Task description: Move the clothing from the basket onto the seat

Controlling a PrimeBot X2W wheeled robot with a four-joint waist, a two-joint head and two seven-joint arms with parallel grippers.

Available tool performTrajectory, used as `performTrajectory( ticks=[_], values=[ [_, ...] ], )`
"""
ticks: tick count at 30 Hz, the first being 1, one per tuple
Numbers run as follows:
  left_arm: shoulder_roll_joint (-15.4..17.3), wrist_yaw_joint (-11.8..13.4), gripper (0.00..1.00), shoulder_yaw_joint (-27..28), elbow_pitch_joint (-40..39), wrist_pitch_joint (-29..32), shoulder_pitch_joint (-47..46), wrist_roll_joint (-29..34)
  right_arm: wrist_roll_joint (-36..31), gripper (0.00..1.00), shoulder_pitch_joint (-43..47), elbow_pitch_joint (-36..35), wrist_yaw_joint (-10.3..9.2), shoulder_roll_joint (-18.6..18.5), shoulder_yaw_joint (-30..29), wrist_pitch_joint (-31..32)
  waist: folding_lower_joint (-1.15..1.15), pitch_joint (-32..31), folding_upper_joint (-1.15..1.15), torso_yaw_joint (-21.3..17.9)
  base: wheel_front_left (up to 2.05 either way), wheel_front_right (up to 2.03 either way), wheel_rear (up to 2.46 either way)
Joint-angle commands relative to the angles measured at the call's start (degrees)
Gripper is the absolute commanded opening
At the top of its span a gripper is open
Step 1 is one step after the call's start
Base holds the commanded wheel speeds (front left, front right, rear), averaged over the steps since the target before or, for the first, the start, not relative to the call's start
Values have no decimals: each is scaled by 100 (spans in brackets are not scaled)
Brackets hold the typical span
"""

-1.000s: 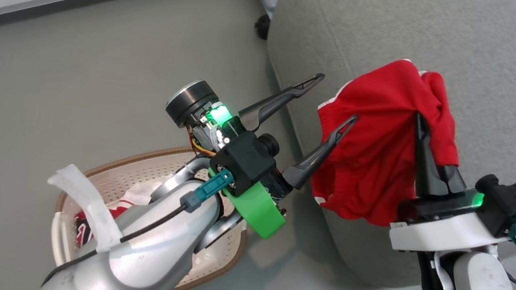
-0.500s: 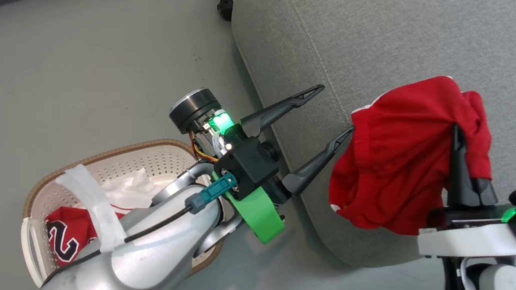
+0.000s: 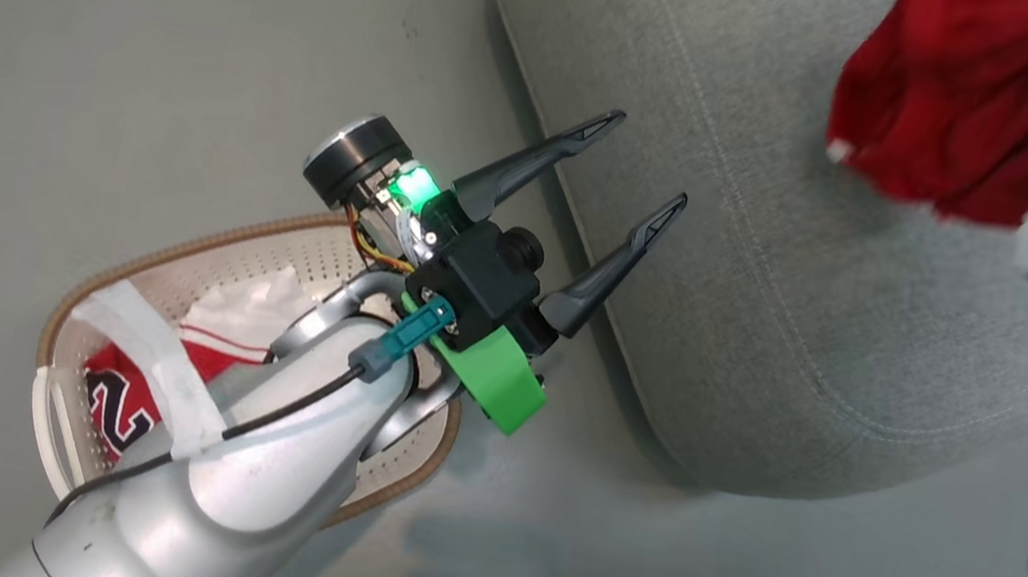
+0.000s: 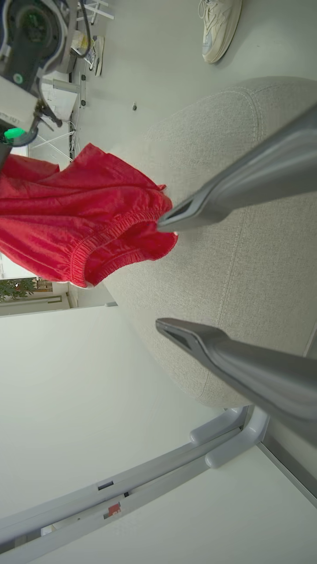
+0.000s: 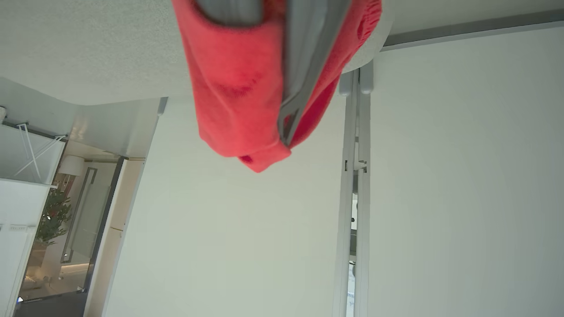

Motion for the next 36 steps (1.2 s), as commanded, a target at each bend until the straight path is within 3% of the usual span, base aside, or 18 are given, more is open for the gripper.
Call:
performTrajectory(
  ticks=[1, 10, 15, 27, 34, 35, 36],
  values=[
    [51, 10, 100, 2, -38, 25, -140, 47, -27, 0, -266, 51, -2, -112, -85, -4, 0, 458, 0, 170, 0, 0, 0],
    [148, 0, 100, -27, -200, 101, -545, 142, 75, 0, -1889, 774, -2, -889, -551, -3, 0, 1236, 0, 383, 0, 0, 0],
    [189, -4, 100, -47, -201, 82, -664, 150, 163, 0, -2476, 1480, -3, -1081, -707, -3, 0, 1458, 0, 425, 0, 0, 0],
    [140, 31, 100, -111, -121, -7, -744, 86, 125, 0, -2127, 3222, -3, -880, -550, -3, 0, 1573, 0, 613, 0, 0, 0],
    [144, 92, 100, -100, -38, -76, -701, 73, 129, 0, -1941, 3647, -3, -876, -581, -3, 0, 1462, 0, 695, 0, 0, 0],
    [140, 106, 100, -91, -22, -83, -665, 54, 117, 75, -1898, 3635, -3, -878, -588, -3, 0, 1419, 0, 696, 0, 0, 0],
    [138, 106, 100, -83, -9, -91, -634, 44, 104, 100, -1849, 3627, -3, -873, -590, -3, 0, 1378, 0, 698, 0, 0, 0]
  ],
)
